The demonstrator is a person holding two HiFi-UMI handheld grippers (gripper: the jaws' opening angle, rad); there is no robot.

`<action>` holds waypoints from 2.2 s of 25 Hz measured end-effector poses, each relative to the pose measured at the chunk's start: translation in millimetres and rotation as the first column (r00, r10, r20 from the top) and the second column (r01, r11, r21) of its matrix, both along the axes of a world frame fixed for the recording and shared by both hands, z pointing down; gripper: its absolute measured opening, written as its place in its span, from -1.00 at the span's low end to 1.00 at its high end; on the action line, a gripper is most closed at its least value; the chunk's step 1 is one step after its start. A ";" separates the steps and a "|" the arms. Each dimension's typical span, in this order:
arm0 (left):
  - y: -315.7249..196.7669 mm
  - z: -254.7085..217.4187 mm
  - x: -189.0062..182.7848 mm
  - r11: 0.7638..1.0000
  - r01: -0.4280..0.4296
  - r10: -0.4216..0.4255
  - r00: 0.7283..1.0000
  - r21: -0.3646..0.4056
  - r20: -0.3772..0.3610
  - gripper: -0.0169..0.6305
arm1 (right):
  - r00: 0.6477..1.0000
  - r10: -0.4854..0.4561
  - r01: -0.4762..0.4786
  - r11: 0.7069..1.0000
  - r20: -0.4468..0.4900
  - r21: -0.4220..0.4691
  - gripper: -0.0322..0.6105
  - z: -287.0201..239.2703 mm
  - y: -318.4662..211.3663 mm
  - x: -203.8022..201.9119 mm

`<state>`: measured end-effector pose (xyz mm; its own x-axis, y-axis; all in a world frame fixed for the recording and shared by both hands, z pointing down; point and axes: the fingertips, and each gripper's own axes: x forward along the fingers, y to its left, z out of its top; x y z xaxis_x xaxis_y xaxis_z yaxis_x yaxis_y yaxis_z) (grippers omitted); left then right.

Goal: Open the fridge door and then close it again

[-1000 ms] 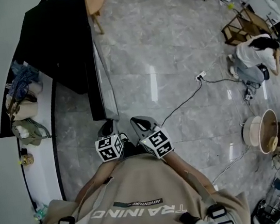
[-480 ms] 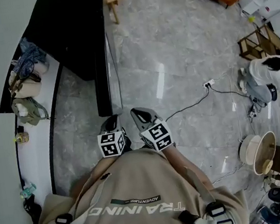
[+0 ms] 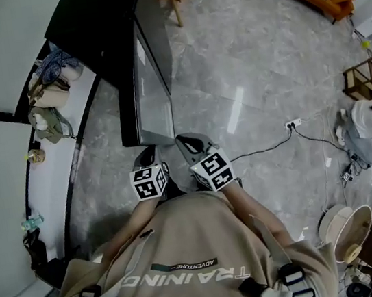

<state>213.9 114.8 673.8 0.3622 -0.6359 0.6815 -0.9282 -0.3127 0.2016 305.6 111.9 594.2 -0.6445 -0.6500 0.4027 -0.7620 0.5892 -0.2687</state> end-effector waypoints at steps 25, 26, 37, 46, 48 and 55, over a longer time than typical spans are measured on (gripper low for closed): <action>10.0 -8.9 29.8 0.996 0.076 -0.077 0.997 0.047 0.020 -0.94 | 0.989 -0.147 0.145 0.987 0.023 0.066 -0.91 0.9 3.5 15.9; 11.4 -11.4 28.4 0.996 0.070 -0.071 0.997 0.054 0.015 -0.94 | 0.989 -0.146 0.144 0.987 0.023 0.074 -0.91 0.2 1.4 13.7; 24.8 -29.9 -9.5 0.987 0.091 -0.085 0.995 0.129 -0.052 -0.95 | 0.982 -0.188 0.189 0.978 -0.026 0.085 -0.91 -5.9 -0.6 -16.1; 23.1 -43.4 -44.1 0.970 0.162 -0.146 0.984 0.179 -0.099 -0.95 | 0.976 -0.206 0.212 0.973 -0.069 0.088 -0.91 -12.8 -12.9 -25.9; 23.1 -48.5 -46.9 0.968 0.148 -0.131 0.987 0.204 -0.095 -0.95 | 0.973 -0.217 0.224 0.970 -0.074 0.092 -0.91 -15.1 -14.2 -30.0; 13.6 -62.5 -66.1 0.965 0.107 -0.090 0.993 0.241 -0.082 -0.95 | 0.971 -0.226 0.234 0.968 -0.084 0.097 -0.91 -22.2 -20.0 -42.8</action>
<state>147.9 128.5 611.2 0.3304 -0.8149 0.4762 -0.9433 -0.2682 0.1955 262.7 91.9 572.0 -0.7536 -0.5288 0.3904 -0.6178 0.7727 -0.1459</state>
